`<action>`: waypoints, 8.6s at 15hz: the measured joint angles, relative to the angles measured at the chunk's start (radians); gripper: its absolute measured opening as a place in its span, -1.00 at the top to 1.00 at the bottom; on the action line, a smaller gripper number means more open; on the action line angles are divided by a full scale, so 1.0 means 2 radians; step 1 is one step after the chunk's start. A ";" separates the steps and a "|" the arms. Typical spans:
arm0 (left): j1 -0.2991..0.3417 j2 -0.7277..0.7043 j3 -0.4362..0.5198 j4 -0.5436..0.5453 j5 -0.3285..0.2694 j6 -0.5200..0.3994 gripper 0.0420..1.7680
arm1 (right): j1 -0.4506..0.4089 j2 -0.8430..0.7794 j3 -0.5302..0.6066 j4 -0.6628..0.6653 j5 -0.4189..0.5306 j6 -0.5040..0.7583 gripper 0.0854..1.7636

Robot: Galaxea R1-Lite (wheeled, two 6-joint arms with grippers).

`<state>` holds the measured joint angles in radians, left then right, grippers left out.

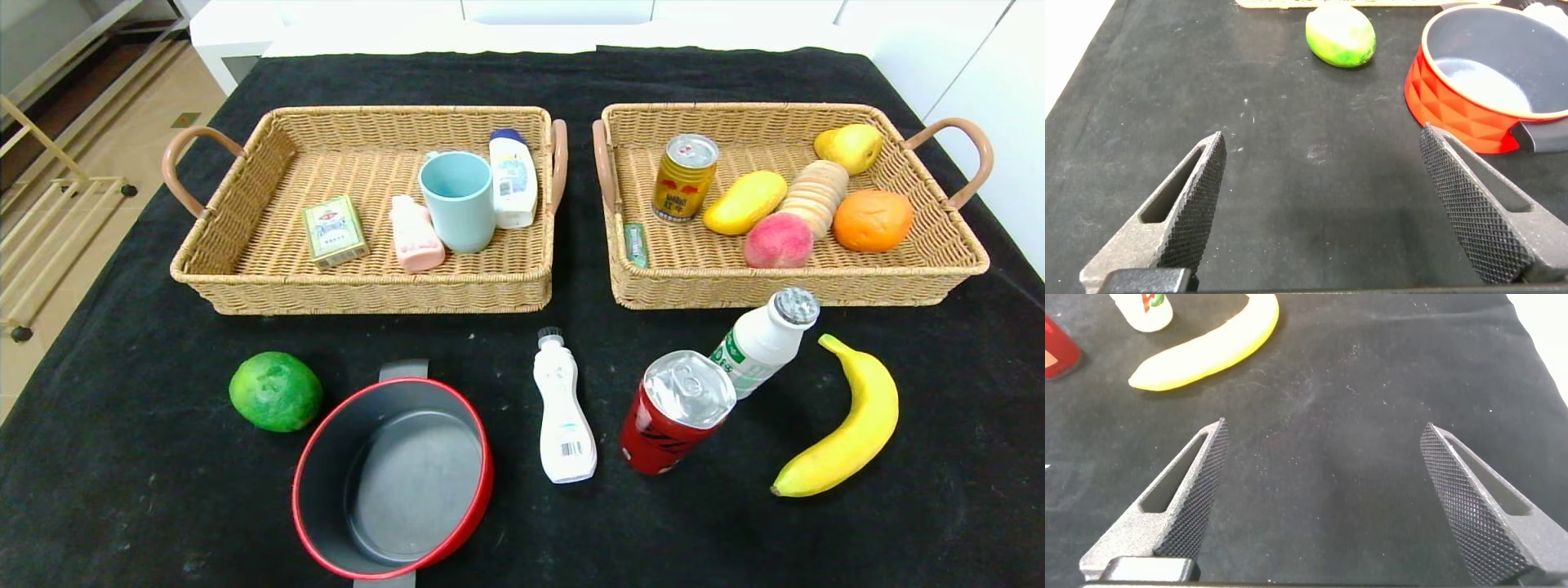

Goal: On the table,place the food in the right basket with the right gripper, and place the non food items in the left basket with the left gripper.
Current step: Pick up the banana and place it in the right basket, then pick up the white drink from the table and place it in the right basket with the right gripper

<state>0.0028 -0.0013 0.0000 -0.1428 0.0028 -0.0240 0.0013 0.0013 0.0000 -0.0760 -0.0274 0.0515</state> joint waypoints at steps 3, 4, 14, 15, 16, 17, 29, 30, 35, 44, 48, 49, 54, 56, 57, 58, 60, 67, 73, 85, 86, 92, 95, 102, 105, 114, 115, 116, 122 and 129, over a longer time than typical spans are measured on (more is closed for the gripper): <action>0.000 0.001 -0.004 0.003 -0.001 -0.009 -0.94 | 0.001 0.003 -0.005 0.005 -0.002 0.012 -0.94; -0.001 0.003 -0.021 0.011 -0.006 -0.014 -0.94 | 0.002 0.008 -0.023 0.005 -0.001 0.019 -0.94; -0.018 0.208 -0.211 0.029 -0.176 0.007 -0.94 | 0.020 0.232 -0.188 -0.057 0.109 0.017 -0.94; -0.020 0.235 -0.228 0.029 -0.189 0.014 -0.94 | 0.023 0.259 -0.198 -0.065 0.118 0.015 -0.94; -0.027 0.260 -0.242 0.028 -0.198 0.021 -0.94 | 0.031 0.284 -0.210 -0.072 0.123 0.012 -0.94; -0.042 0.286 -0.256 0.027 -0.202 0.025 -0.94 | 0.049 0.309 -0.222 -0.075 0.125 0.011 -0.94; -0.172 0.516 -0.310 -0.072 -0.202 0.045 -0.94 | 0.245 0.514 -0.272 -0.143 0.018 0.011 -0.94; -0.177 0.520 -0.310 -0.074 -0.202 0.045 -0.94 | 0.247 0.519 -0.271 -0.143 0.018 0.011 -0.94; -0.182 0.520 -0.312 -0.075 -0.199 0.047 -0.94 | 0.248 0.529 -0.269 -0.143 0.005 0.013 -0.94; -0.182 0.506 -0.311 -0.075 -0.190 0.047 -0.94 | 0.237 0.553 -0.338 -0.021 -0.126 0.067 -0.94; -0.182 0.504 -0.311 -0.075 -0.171 0.048 -0.94 | 0.230 0.597 -0.420 0.124 -0.165 0.194 -0.94; -0.182 0.504 -0.312 -0.075 -0.171 0.048 -0.94 | 0.225 0.610 -0.438 0.146 -0.167 0.215 -0.94; -0.182 0.504 -0.311 -0.075 -0.170 0.054 -0.94 | 0.205 0.672 -0.472 0.177 -0.168 0.275 -0.94; -0.182 0.504 -0.309 -0.075 -0.169 0.061 -0.94 | 0.202 0.692 -0.473 0.174 -0.166 0.291 -0.94; -0.182 0.504 -0.308 -0.075 -0.169 0.062 -0.94 | 0.201 0.702 -0.473 0.173 -0.167 0.297 -0.94; -0.182 0.504 -0.307 -0.075 -0.169 0.062 -0.94 | 0.200 0.711 -0.472 0.173 -0.167 0.302 -0.94; -0.182 0.504 -0.307 -0.075 -0.169 0.062 -0.94 | 0.200 0.726 -0.471 0.171 -0.167 0.305 -0.94; -0.182 0.501 -0.306 -0.075 -0.169 0.065 -0.94 | 0.195 0.752 -0.466 0.152 -0.141 0.326 -0.94; -0.182 0.500 -0.305 -0.075 -0.169 0.068 -0.94 | 0.193 0.758 -0.464 0.152 -0.141 0.326 -0.21; -0.182 0.500 -0.302 -0.074 -0.169 0.071 -0.94 | 0.193 0.765 -0.458 0.151 -0.142 0.326 0.28; -0.182 0.500 -0.301 -0.074 -0.169 0.075 -0.94 | 0.194 0.764 -0.458 0.152 -0.142 0.325 0.28; -0.182 0.502 -0.298 -0.075 -0.169 0.079 -0.94 | 0.197 0.719 -0.468 0.159 -0.143 0.303 0.29; -0.183 0.503 -0.297 -0.075 -0.169 0.079 -0.94 | 0.178 0.693 -0.511 0.170 -0.148 0.264 0.29; -0.182 0.501 -0.297 -0.075 -0.169 0.079 -0.94 | 0.133 0.716 -0.666 0.171 -0.150 0.201 0.29; -0.183 0.502 -0.297 -0.075 -0.169 0.086 -0.94 | 0.122 0.746 -0.719 0.146 -0.150 0.173 0.29; -0.183 0.498 -0.295 -0.076 -0.169 0.091 -0.94 | 0.117 0.834 -0.765 -0.018 -0.150 0.131 0.29; -0.183 0.498 -0.295 -0.076 -0.169 0.090 -0.94 | 0.116 0.843 -0.766 -0.037 -0.150 0.131 0.29; -0.183 0.498 -0.295 -0.076 -0.169 0.090 -0.94 | 0.116 0.850 -0.768 -0.056 -0.150 0.131 0.29; -0.183 0.498 -0.295 -0.076 -0.169 0.091 -0.94 | 0.115 0.873 -0.772 -0.083 -0.146 0.131 0.24; -0.183 0.498 -0.295 -0.076 -0.168 0.094 -0.94 | 0.117 0.874 -0.763 -0.082 -0.146 0.131 -0.45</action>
<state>-0.3636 0.9949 -0.5891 -0.2943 -0.3338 0.1634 0.2357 1.7487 -1.5268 -0.2396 -0.3185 0.3130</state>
